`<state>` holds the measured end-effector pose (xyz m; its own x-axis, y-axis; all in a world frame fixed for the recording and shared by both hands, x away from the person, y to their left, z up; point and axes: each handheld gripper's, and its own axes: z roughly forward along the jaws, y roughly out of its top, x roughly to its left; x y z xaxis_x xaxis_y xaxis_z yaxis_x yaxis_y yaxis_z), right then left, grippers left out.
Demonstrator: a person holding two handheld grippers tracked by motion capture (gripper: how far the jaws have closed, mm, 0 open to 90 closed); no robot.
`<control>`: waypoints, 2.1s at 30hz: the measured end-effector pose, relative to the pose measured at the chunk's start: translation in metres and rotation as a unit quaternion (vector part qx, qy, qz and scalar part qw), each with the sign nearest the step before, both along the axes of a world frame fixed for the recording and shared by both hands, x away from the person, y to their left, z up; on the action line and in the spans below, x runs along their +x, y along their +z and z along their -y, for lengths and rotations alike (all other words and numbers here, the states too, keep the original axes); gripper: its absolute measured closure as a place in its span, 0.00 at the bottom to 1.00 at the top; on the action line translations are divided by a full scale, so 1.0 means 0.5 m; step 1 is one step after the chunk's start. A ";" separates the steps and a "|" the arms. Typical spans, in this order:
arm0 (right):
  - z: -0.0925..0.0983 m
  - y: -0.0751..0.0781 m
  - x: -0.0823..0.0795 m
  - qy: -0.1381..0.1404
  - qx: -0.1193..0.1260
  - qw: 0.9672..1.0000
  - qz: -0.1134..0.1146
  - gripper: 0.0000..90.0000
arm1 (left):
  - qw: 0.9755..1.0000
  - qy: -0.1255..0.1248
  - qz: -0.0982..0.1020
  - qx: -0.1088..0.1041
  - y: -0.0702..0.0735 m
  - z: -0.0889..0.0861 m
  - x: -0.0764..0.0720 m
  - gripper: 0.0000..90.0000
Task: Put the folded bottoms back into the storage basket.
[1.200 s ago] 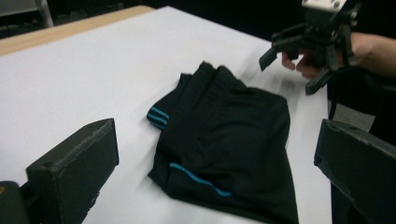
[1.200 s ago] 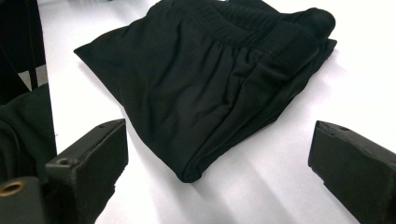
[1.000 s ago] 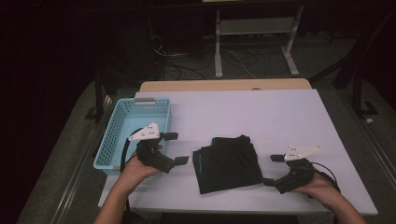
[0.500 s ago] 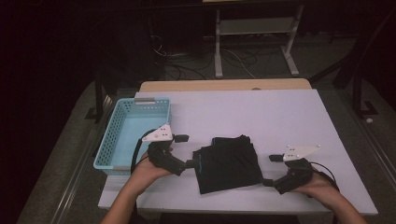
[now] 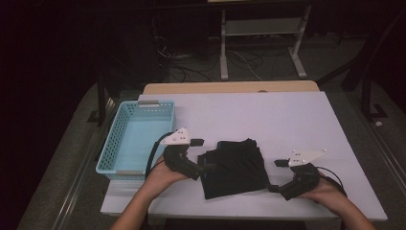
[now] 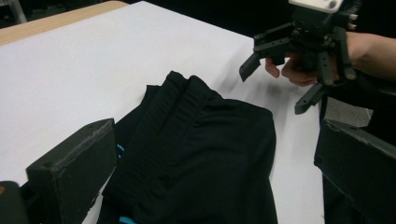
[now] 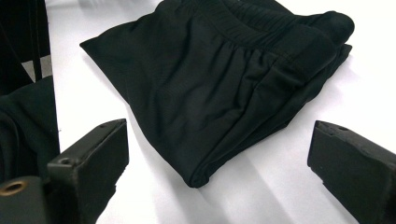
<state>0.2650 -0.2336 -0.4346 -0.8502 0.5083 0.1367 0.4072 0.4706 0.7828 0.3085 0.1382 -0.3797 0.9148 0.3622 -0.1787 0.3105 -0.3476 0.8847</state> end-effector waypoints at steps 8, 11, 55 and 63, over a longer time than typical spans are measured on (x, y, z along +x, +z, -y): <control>0.000 0.001 0.000 0.000 0.001 1.000 -0.001 0.06 | 1.000 0.020 -0.008 0.012 -0.014 0.027 0.020 0.00; 0.000 0.000 0.000 0.000 0.001 1.000 -0.001 0.07 | 0.999 0.032 -0.007 0.021 -0.023 0.035 0.030 0.05; 0.000 -0.002 -0.003 0.004 -0.010 1.000 0.000 0.07 | 0.977 0.125 -0.057 0.162 -0.144 0.045 0.069 0.24; 0.000 -0.002 -0.003 0.004 -0.010 1.000 0.000 0.07 | 0.976 0.131 -0.051 0.167 -0.144 0.047 0.063 0.30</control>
